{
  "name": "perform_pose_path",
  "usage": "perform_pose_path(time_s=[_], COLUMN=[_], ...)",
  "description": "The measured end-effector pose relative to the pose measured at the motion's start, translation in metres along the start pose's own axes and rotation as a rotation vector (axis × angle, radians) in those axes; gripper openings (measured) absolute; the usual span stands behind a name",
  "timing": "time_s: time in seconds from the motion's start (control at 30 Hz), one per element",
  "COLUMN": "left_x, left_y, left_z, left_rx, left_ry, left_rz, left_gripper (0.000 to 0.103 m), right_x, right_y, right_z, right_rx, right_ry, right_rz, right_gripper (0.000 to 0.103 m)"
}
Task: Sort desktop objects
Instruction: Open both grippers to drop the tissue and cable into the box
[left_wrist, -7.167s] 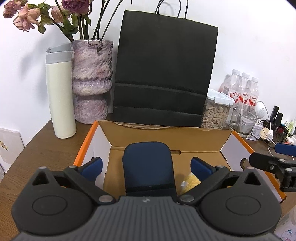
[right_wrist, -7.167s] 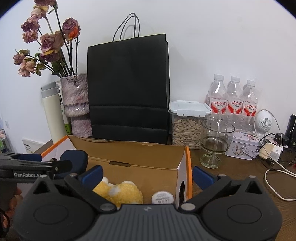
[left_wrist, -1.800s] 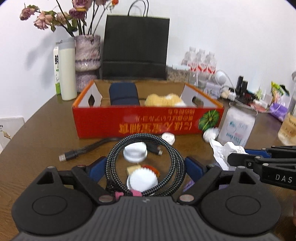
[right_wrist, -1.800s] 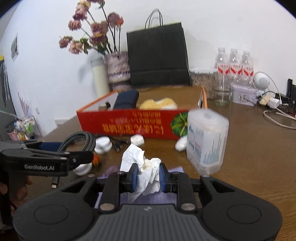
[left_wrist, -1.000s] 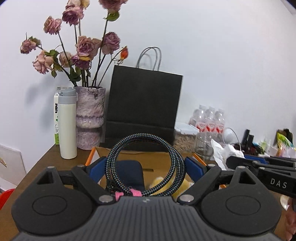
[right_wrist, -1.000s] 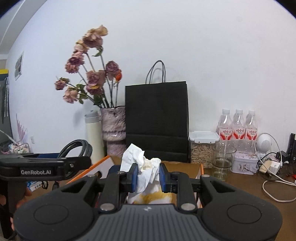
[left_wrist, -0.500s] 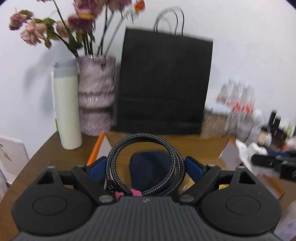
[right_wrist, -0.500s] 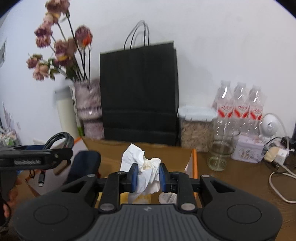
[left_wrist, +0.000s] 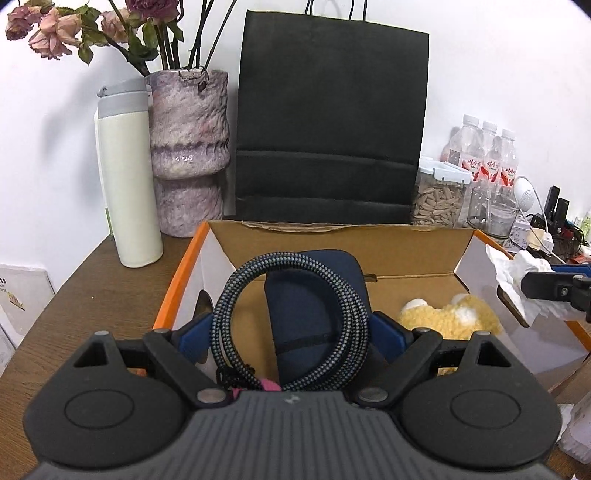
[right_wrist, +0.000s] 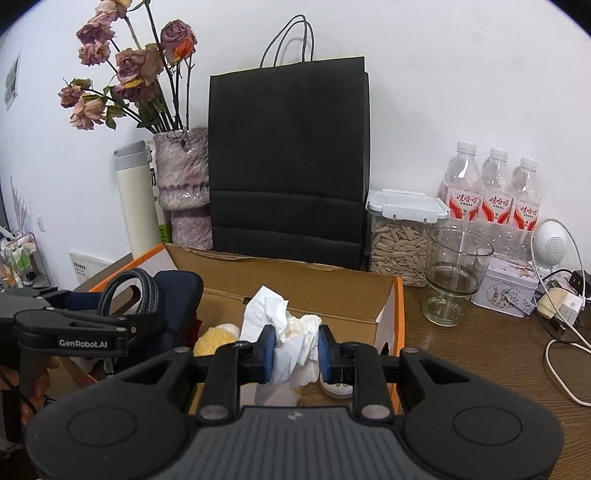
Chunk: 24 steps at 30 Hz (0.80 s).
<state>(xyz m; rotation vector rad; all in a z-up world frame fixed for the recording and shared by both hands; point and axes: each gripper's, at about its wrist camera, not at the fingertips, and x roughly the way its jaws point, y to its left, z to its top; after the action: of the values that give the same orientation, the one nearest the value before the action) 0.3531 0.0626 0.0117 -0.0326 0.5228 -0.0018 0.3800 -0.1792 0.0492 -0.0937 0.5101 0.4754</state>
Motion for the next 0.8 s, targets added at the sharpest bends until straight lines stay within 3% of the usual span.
perform_pose_path(time_s=[0.17, 0.27, 0.33, 0.4, 0.5, 0.67, 0.8], left_x=[-0.002, -0.005, -0.009, -0.011, -0.013, -0.014, -0.016], left_y=[-0.002, -0.004, -0.005, -0.006, -0.008, -0.01, -0.009], left_z=[0.002, 0.003, 0.004, 0.004, 0.004, 0.003, 0.003], left_rx=[0.003, 0.011, 0.014, 0.019, 0.021, 0.02, 0.016], left_ry=[-0.008, -0.029, -0.049, -0.065, -0.078, -0.085, -0.098], left_rz=[0.005, 0.01, 0.015, 0.018, 0.01, 0.014, 0.016], left_gripper=[0.092, 0.098, 0.102, 0.103, 0.103, 0.103, 0.103], right_x=[0.0, 0.0, 0.0, -0.001, -0.004, -0.005, -0.005], right_y=[0.001, 0.001, 0.002, 0.002, 0.006, 0.009, 0.009], right_z=[0.001, 0.001, 0.001, 0.002, 0.002, 0.002, 0.002], right_rx=[-0.007, -0.009, -0.011, -0.012, -0.037, -0.054, -0.055], right_ry=[0.002, -0.001, 0.001, -0.004, -0.016, -0.017, -0.016], right_rz=[-0.004, -0.01, -0.013, -0.015, -0.025, -0.035, -0.037], right_gripper=[0.025, 0.033, 0.044, 0.071, 0.085, 0.095, 0.096])
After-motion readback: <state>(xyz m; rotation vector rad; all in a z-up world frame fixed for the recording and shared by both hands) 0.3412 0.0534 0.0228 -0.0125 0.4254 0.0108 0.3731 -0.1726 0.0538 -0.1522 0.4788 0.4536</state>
